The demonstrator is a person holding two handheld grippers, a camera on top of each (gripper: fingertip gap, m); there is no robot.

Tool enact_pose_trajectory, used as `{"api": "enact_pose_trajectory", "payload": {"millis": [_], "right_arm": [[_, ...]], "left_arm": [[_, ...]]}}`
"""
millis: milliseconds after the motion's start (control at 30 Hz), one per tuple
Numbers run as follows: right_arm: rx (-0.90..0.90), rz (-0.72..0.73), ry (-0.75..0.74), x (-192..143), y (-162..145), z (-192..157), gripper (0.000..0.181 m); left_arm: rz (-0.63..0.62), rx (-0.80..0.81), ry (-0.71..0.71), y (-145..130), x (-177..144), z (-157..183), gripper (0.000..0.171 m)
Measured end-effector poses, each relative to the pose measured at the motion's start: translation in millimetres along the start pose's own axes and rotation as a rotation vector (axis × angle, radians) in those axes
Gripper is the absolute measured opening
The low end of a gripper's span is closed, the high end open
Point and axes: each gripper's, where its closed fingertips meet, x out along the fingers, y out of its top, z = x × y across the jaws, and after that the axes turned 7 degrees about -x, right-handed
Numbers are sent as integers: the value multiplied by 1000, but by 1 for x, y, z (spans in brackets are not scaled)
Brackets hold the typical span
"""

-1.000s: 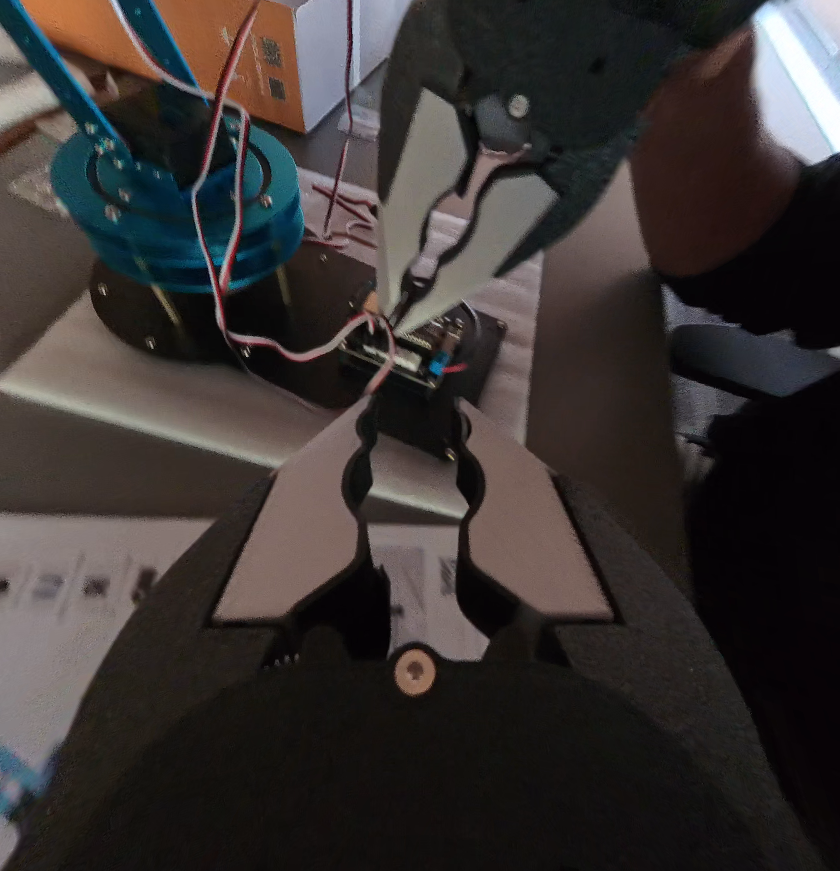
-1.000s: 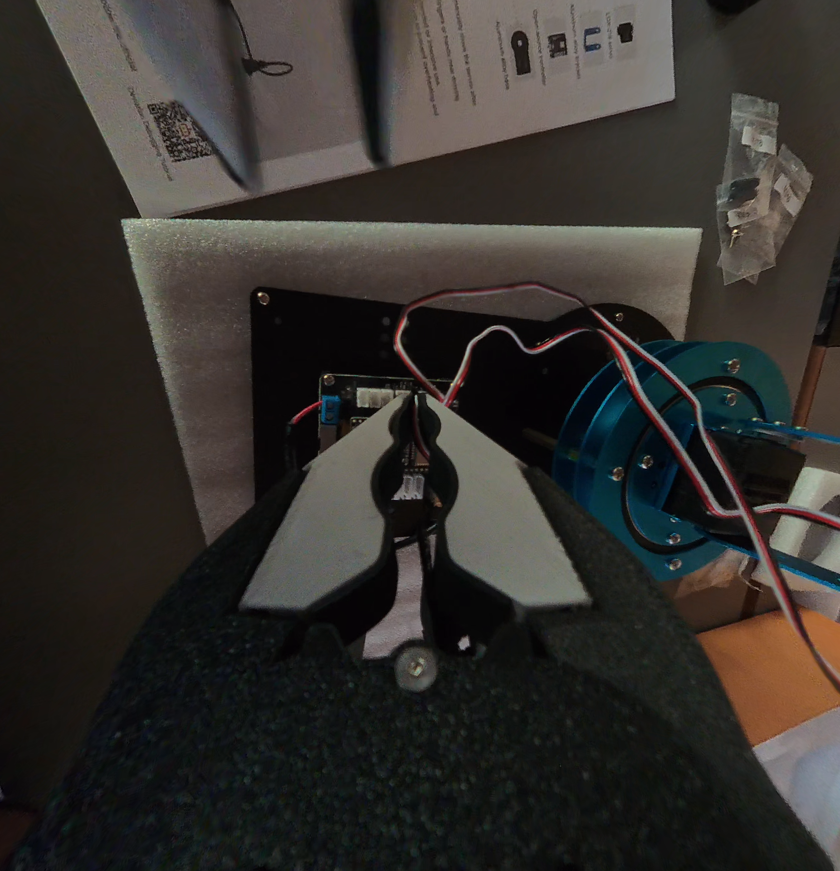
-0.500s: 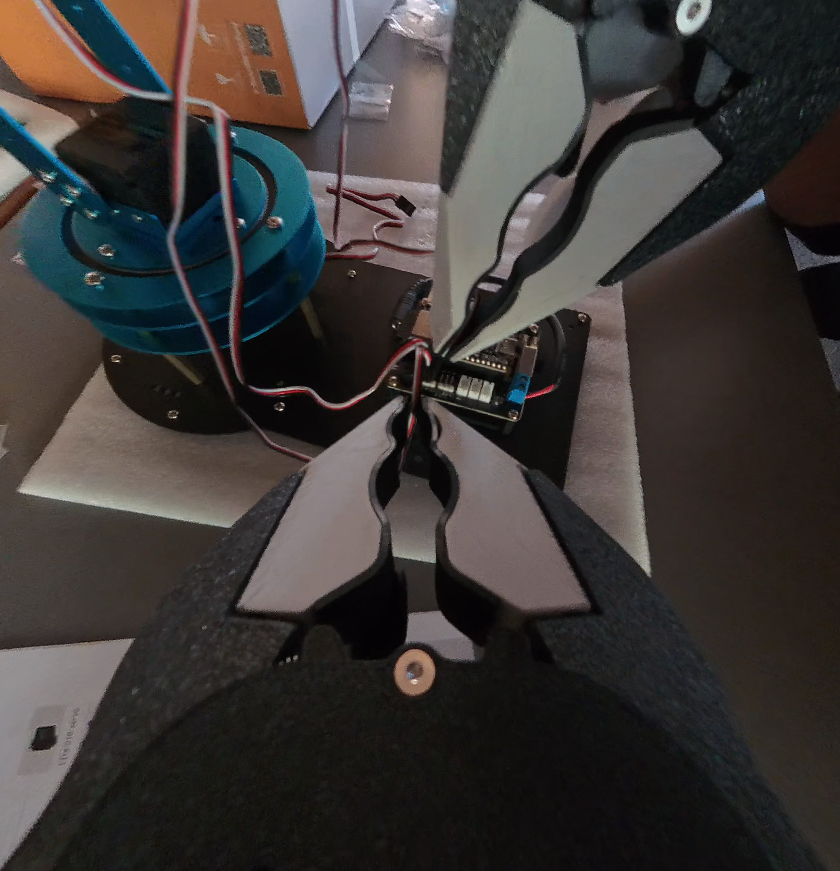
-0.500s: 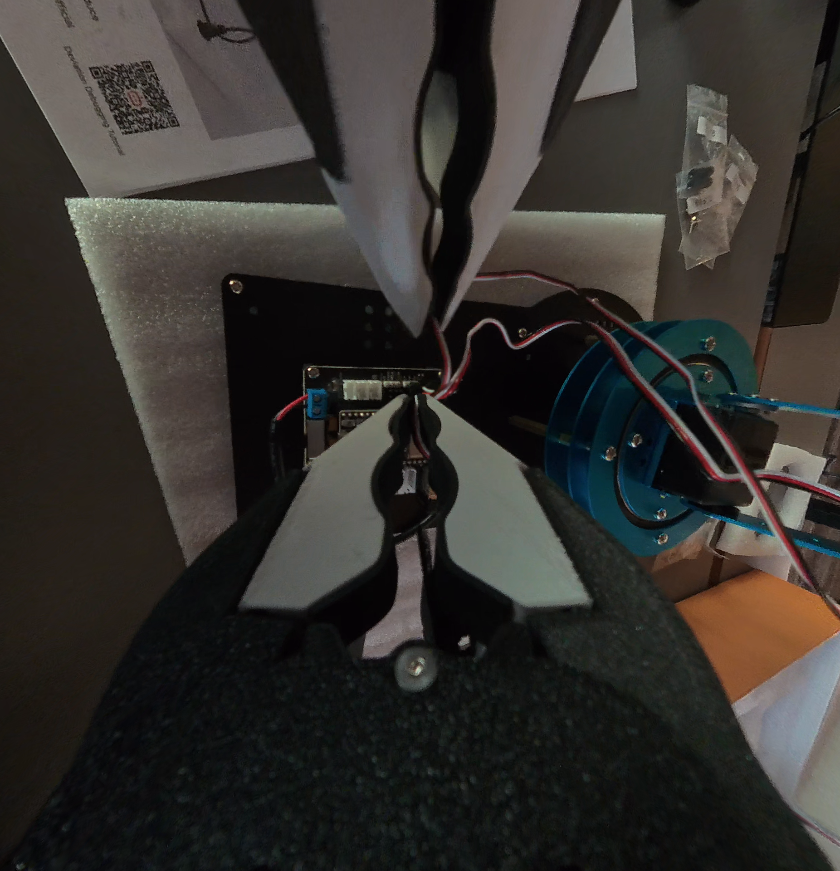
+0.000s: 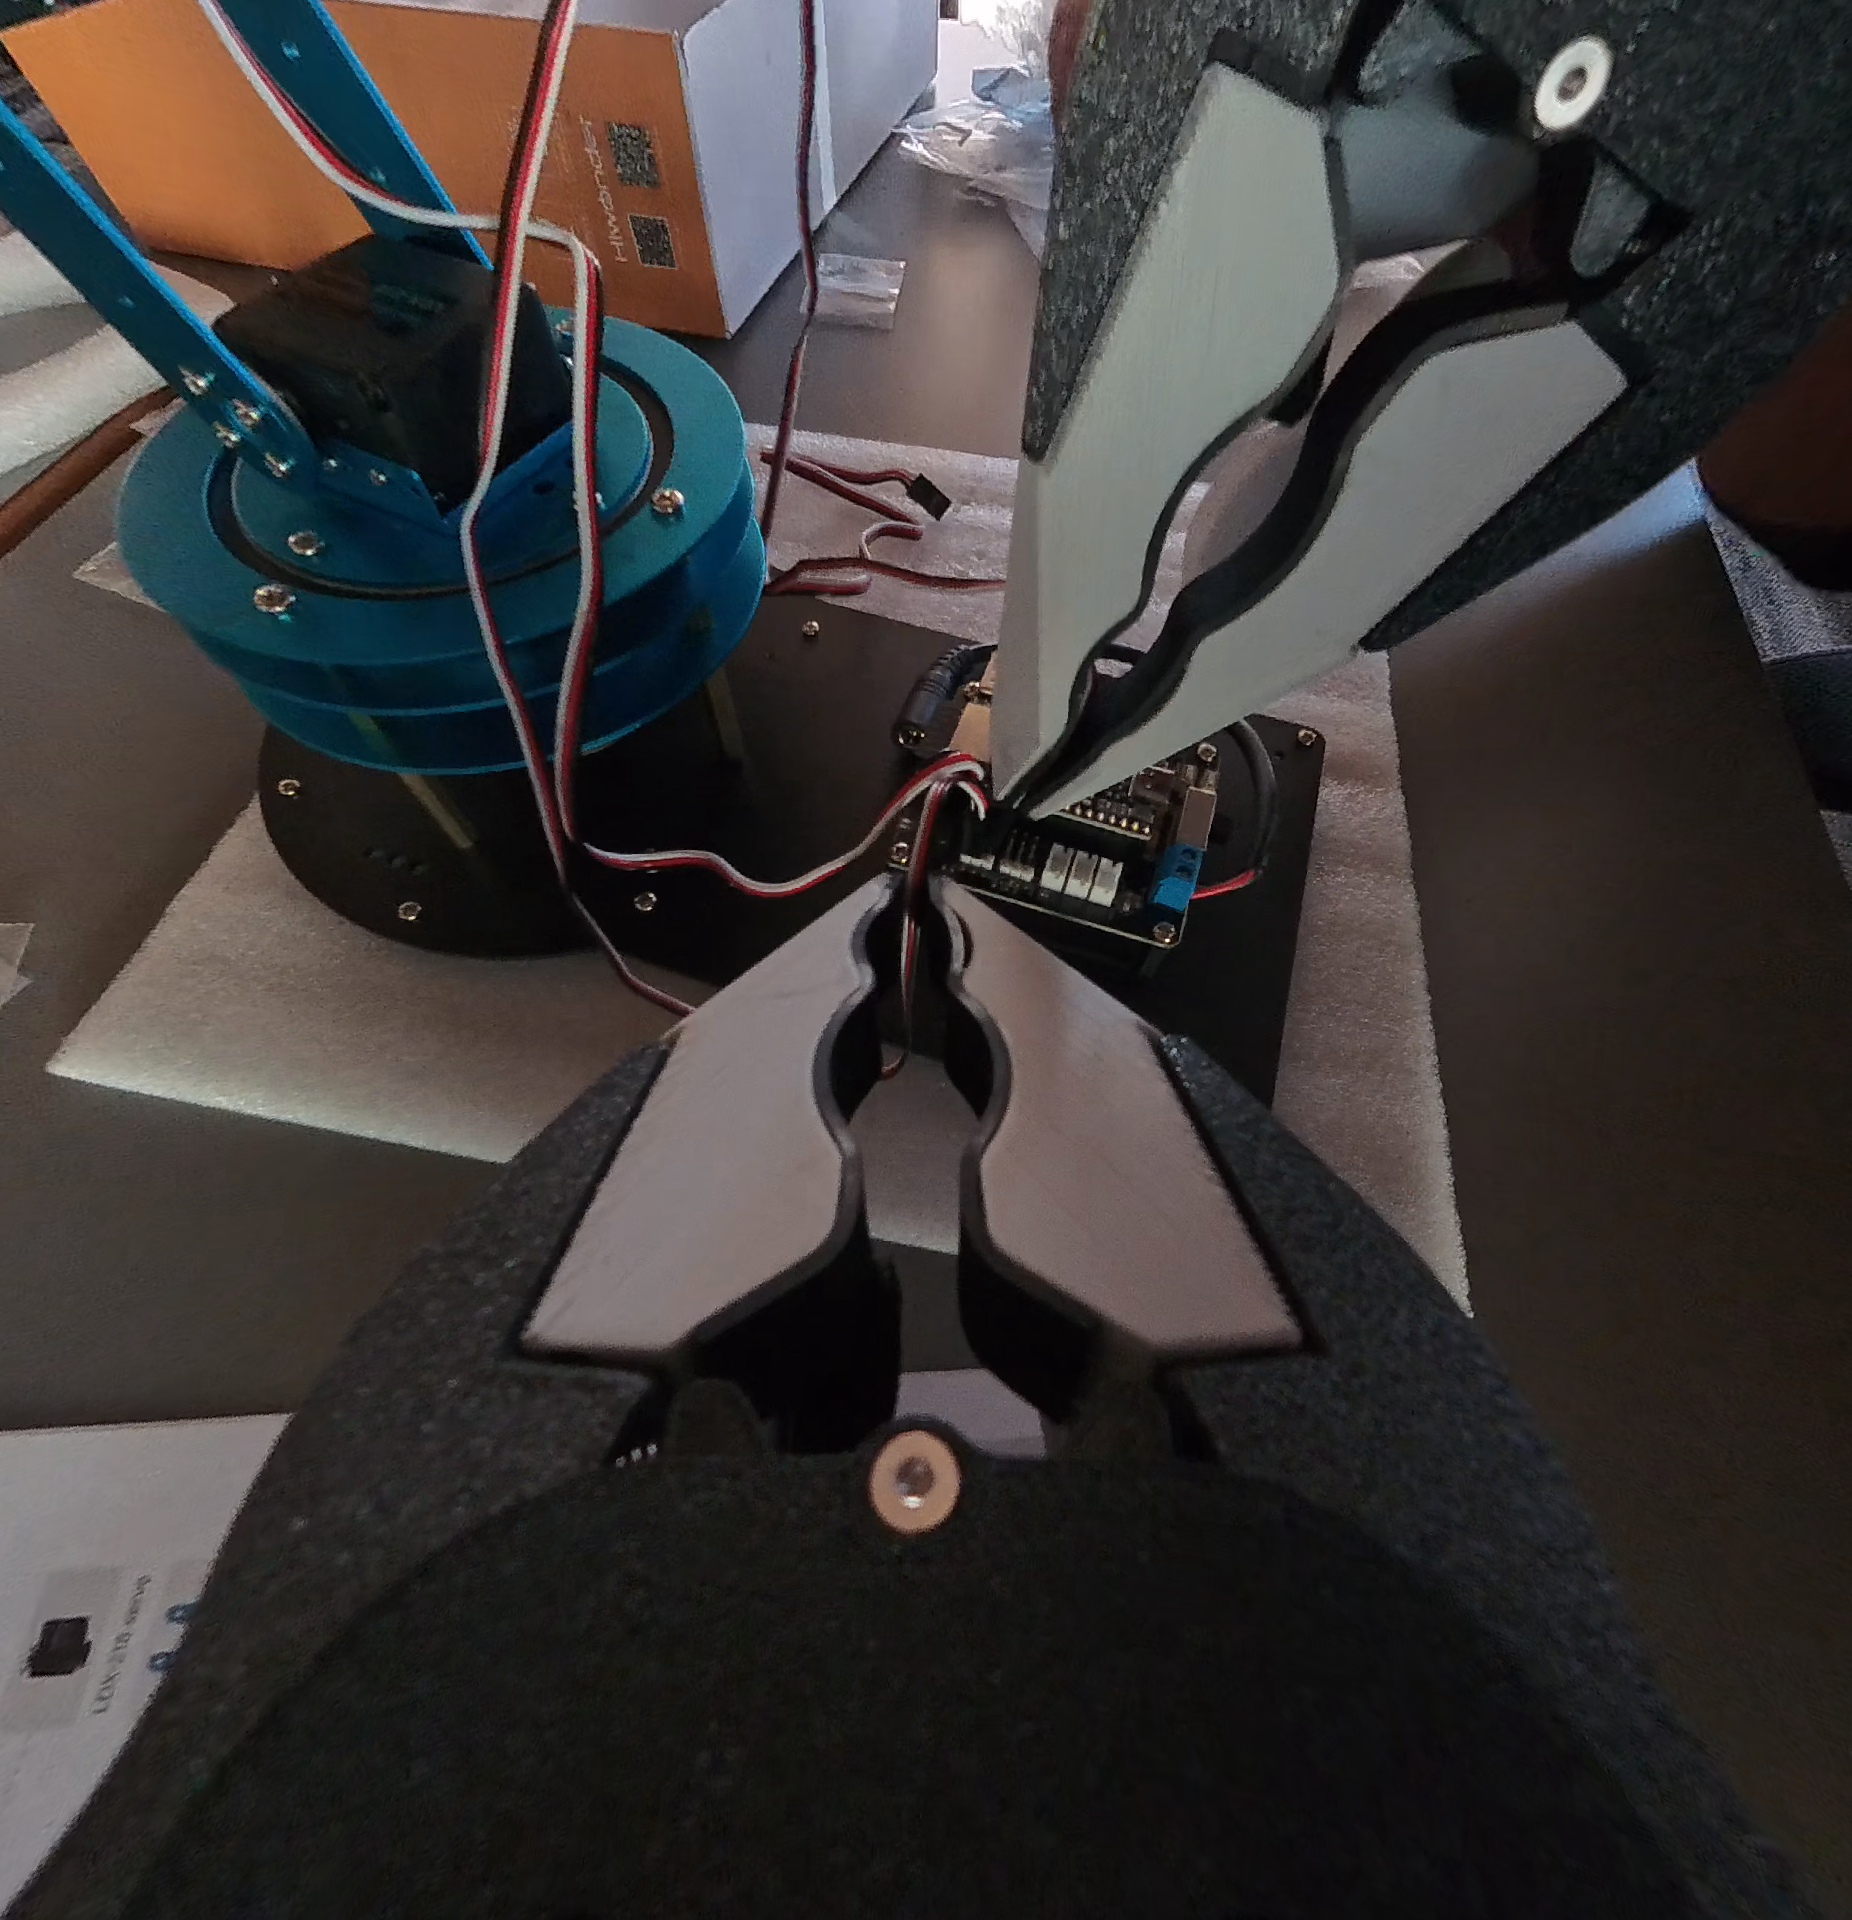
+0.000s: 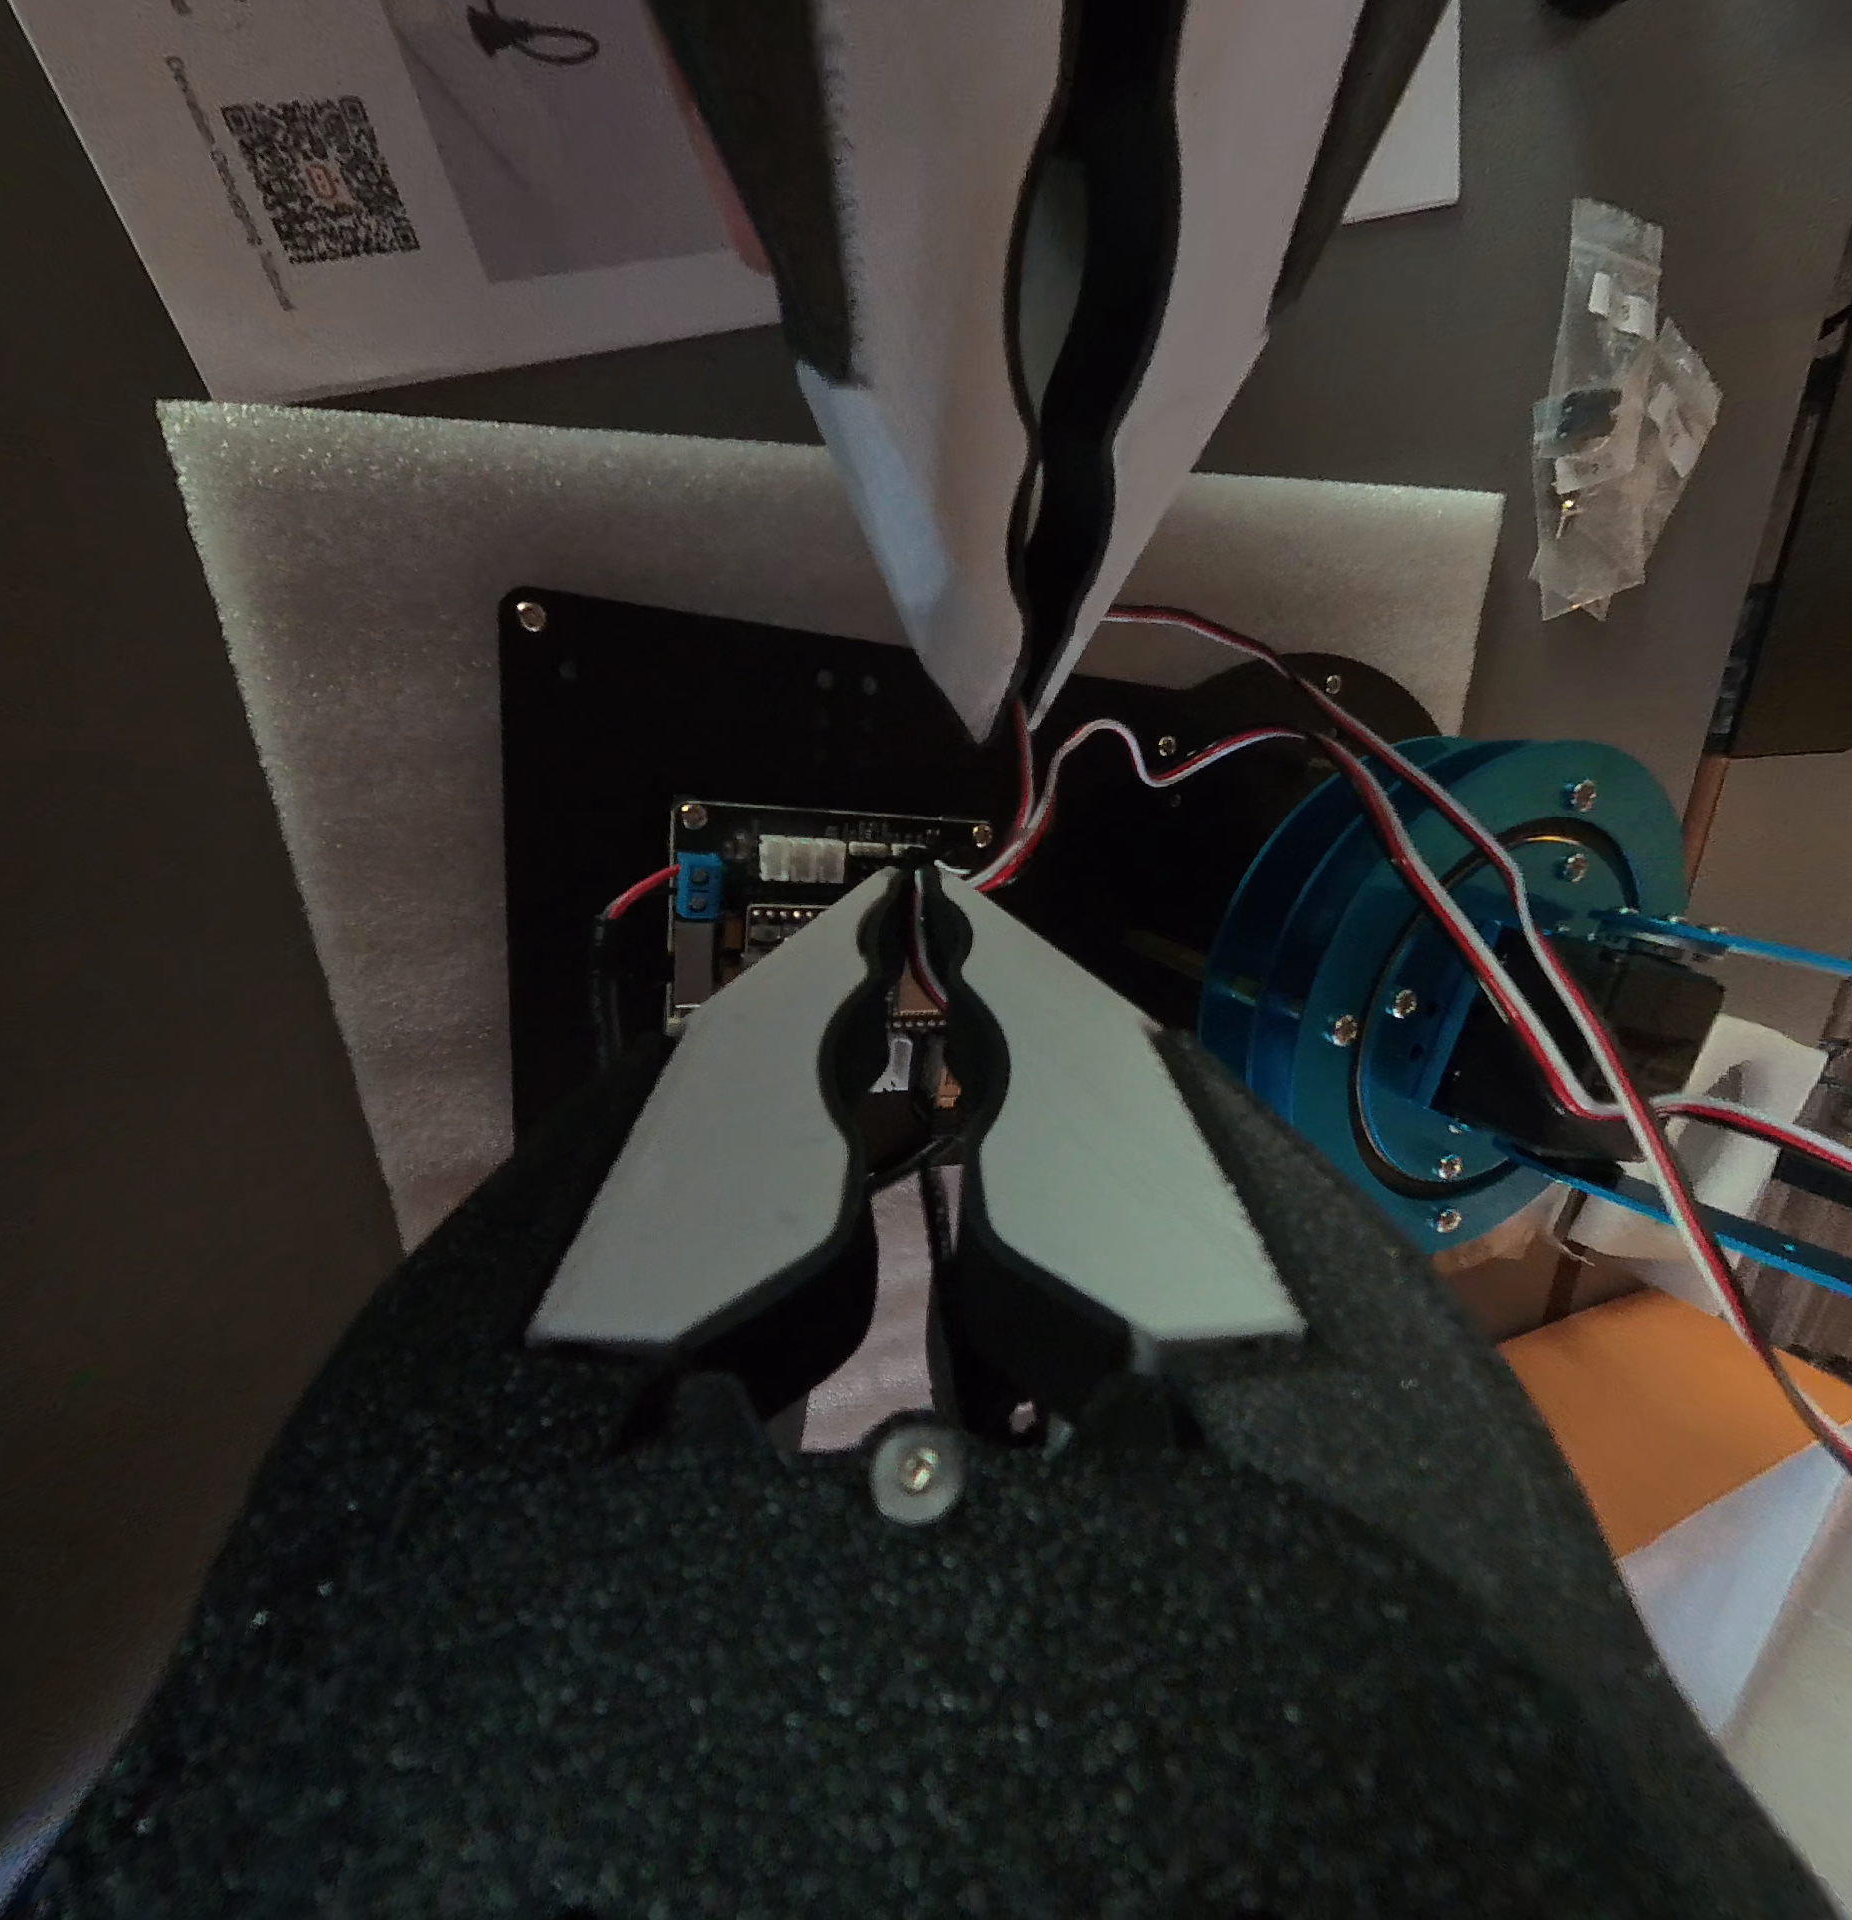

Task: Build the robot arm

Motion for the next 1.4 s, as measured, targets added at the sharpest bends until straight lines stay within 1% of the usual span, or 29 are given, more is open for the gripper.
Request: {"api": "enact_pose_trajectory", "payload": {"millis": [200,300,500,700,967,1100,1267,1400], "right_arm": [[-104,-90,-24,1,1,0,1],[-128,-119,-22,1,1,1,1],[-50,-97,14,1,1,2,1],[-44,-113,15,3,1,1,1],[-44,-111,-43,4,-2,0,1],[-38,-80,-35,3,-1,0,1],[-79,-55,-105,0,-2,1,2],[-72,-30,-114,-3,-1,2,2]], "left_arm": [[-7,3,1,-2,1,1,3],[-8,-4,-7,-2,1,3,2],[-9,-29,-20,-3,2,0,2],[-14,-28,-23,-5,3,-1,2],[-15,-27,-31,-5,5,1,2],[-19,-24,-30,-6,6,0,2],[-22,-18,-26,-7,6,0,2],[-21,-17,-25,-7,6,0,2]]}}
